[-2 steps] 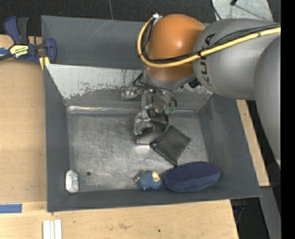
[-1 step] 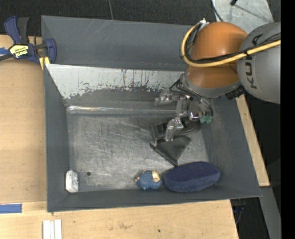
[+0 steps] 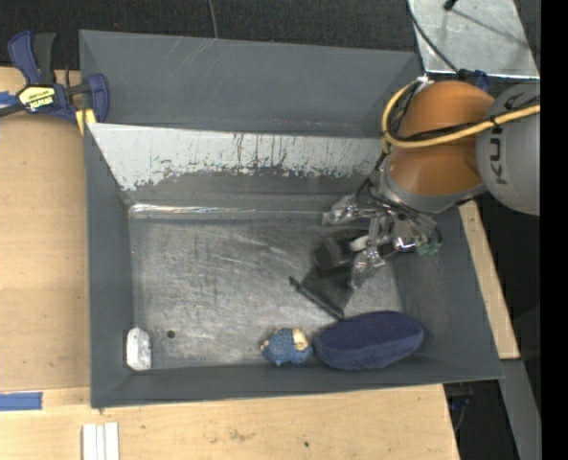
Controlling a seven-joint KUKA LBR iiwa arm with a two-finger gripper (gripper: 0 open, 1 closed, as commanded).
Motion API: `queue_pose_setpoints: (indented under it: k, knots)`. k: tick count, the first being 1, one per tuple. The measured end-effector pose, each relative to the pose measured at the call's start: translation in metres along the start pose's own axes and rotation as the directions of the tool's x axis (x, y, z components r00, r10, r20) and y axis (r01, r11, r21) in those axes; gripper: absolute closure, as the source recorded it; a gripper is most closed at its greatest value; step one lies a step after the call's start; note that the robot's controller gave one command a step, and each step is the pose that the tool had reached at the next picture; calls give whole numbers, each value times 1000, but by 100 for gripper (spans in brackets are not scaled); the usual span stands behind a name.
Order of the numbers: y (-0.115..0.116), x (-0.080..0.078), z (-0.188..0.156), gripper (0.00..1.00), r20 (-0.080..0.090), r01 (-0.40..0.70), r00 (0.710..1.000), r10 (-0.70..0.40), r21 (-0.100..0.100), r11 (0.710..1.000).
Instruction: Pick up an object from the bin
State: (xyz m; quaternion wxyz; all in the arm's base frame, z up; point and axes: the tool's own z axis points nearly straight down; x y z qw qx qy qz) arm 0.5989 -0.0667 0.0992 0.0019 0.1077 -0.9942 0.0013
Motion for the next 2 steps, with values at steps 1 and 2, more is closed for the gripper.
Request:
queue_pose_setpoints:
  k: [1,2]
  knots:
    - [4,-2,-4,100,3,3,1000,-3,-3,1000]
    - [6,5,-168,100,7,444,896,-444,3,896]
